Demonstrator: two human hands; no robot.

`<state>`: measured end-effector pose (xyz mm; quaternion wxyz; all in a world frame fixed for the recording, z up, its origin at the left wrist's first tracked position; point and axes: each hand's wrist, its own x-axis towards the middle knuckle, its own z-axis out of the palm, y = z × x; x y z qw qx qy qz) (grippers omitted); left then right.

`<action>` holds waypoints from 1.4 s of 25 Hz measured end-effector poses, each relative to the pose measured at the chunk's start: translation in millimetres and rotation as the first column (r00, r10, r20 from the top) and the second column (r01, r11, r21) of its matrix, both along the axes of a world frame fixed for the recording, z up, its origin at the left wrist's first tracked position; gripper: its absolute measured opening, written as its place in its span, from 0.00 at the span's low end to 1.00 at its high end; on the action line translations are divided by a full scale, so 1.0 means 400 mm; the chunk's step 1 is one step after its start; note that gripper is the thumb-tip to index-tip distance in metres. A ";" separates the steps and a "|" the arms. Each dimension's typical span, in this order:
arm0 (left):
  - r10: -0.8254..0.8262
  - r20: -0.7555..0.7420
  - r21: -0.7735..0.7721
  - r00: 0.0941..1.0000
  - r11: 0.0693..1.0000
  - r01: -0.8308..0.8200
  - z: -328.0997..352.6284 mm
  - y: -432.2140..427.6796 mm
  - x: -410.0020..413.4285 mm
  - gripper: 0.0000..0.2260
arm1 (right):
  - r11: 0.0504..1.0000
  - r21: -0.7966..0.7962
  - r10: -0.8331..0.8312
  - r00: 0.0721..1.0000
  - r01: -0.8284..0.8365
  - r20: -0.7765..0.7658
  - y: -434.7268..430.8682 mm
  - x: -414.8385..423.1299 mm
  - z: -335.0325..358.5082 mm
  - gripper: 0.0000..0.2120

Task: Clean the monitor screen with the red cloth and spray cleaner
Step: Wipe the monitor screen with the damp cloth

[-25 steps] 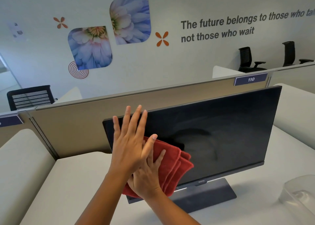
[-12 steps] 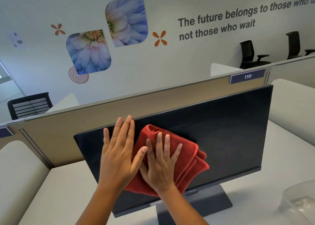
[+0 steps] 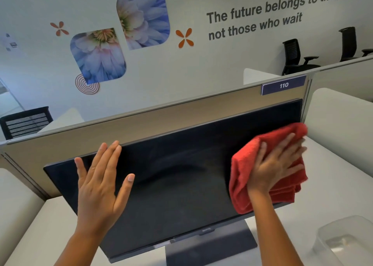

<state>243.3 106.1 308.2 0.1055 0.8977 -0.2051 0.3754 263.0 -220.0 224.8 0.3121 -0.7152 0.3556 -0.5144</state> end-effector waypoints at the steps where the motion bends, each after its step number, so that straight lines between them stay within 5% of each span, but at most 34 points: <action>1: -0.002 0.007 -0.021 1.000 1.000 0.002 0.001 -0.004 -0.002 0.27 | 0.994 0.105 -0.026 1.000 0.025 0.007 -0.033 -0.003 -0.004 0.35; 4: -0.013 0.029 -0.084 0.999 0.996 0.016 0.003 -0.010 -0.011 0.26 | 0.929 0.367 -0.071 0.997 0.053 0.038 -0.077 -0.002 0.008 0.34; 7: -0.022 0.034 -0.140 0.999 0.990 0.026 0.009 -0.017 -0.018 0.25 | 0.933 0.359 -0.024 0.989 -0.032 0.149 -0.006 0.010 0.063 0.35; 12: -0.033 0.018 -0.202 0.999 0.979 0.036 0.021 -0.028 -0.023 0.22 | 0.988 0.042 0.145 0.983 -0.150 0.115 0.238 0.022 0.137 0.39; 15: -0.031 -0.002 -0.207 1.000 0.978 0.030 0.032 -0.029 -0.026 0.22 | 0.926 -0.261 0.284 0.959 -0.272 0.011 0.389 0.029 0.107 0.40; 18: -0.023 -0.028 -0.187 0.999 0.982 0.017 0.044 -0.025 -0.024 0.25 | 0.749 -0.561 0.354 0.928 -0.353 -0.111 0.509 0.027 0.006 0.38; 21: -0.026 -0.046 -0.149 0.999 0.989 0.018 0.050 -0.025 -0.024 0.28 | 0.468 -0.770 0.320 0.895 -0.434 -0.310 0.559 -0.006 -0.161 0.35; 24: -0.022 -0.053 -0.145 0.998 0.989 0.014 0.050 -0.022 -0.030 0.28 | 0.178 -0.841 0.244 0.851 -0.511 -0.466 0.551 -0.057 -0.328 0.28; 27: -0.023 -0.055 -0.136 0.998 0.991 0.015 0.050 -0.016 -0.035 0.27 | 0.079 -0.872 0.203 0.864 -0.483 -0.460 0.531 -0.075 -0.391 0.34; 30: -0.034 -0.054 -0.131 0.998 0.991 0.027 0.050 -0.014 -0.032 0.26 | 0.174 -0.867 0.201 0.879 -0.467 -0.433 0.493 -0.071 -0.394 0.38; 33: -0.035 -0.039 -0.141 0.999 0.990 0.029 0.047 -0.018 -0.027 0.26 | 0.546 -0.695 0.280 0.884 -0.468 -0.375 0.399 -0.081 -0.394 0.28; 35: -0.030 -0.025 -0.150 0.999 0.988 0.026 0.042 -0.019 -0.023 0.25 | 0.715 -0.562 0.239 0.900 -0.417 -0.365 0.317 -0.087 -0.392 0.29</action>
